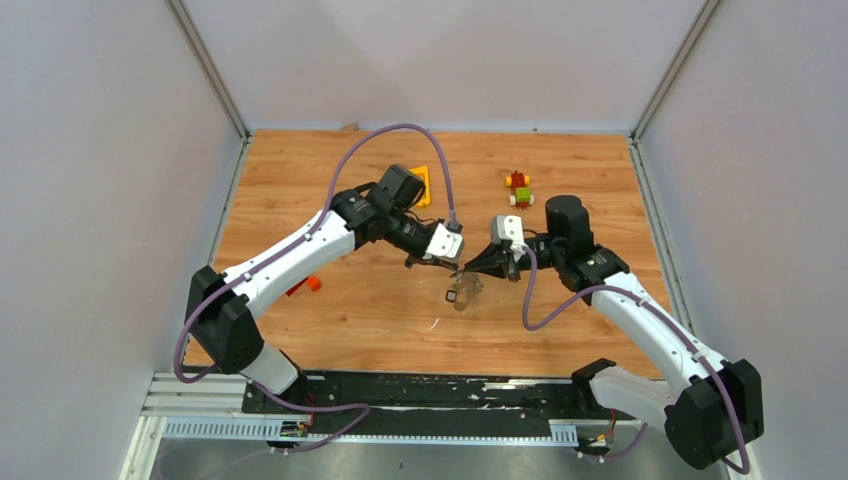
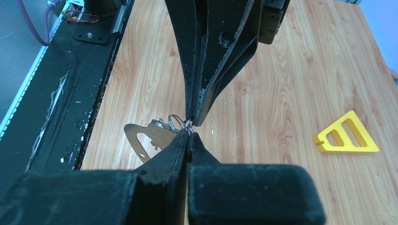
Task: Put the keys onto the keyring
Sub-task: Adjust the key on the keyring.
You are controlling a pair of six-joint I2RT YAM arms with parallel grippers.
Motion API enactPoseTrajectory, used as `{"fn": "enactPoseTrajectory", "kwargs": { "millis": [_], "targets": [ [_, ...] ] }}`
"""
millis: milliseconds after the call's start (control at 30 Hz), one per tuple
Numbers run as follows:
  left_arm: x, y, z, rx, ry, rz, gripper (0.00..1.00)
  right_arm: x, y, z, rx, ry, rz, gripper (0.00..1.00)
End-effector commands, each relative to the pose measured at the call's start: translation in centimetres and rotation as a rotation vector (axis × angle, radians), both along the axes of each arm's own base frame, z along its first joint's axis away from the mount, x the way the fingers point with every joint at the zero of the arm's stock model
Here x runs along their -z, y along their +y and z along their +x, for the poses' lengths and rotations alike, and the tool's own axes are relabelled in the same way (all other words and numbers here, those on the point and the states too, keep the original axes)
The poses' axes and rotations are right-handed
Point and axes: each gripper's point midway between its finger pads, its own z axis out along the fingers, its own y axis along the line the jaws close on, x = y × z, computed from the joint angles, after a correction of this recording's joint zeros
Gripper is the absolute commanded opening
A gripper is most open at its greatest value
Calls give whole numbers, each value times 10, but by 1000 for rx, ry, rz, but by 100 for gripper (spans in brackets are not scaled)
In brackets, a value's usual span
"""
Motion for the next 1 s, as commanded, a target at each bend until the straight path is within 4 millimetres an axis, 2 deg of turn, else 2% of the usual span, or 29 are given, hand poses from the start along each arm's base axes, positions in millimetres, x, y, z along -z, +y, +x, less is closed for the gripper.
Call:
{"fn": "enactPoseTrajectory", "kwargs": {
  "millis": [0, 233, 667, 967],
  "targets": [
    [-9, -6, -3, 11, 12, -40, 0, -26, 3, 1, -16, -70, 62, 0],
    [-5, -4, 0, -11, -1, -21, 0, -29, 3, 1, -9, -76, 68, 0],
    [-9, 9, 12, -85, -102, 6, 0, -29, 0, 4, 10, -85, 67, 0],
    [-7, 1, 13, -70, -101, -15, 0, -31, 1, 9, 37, -61, 79, 0]
  ]
}}
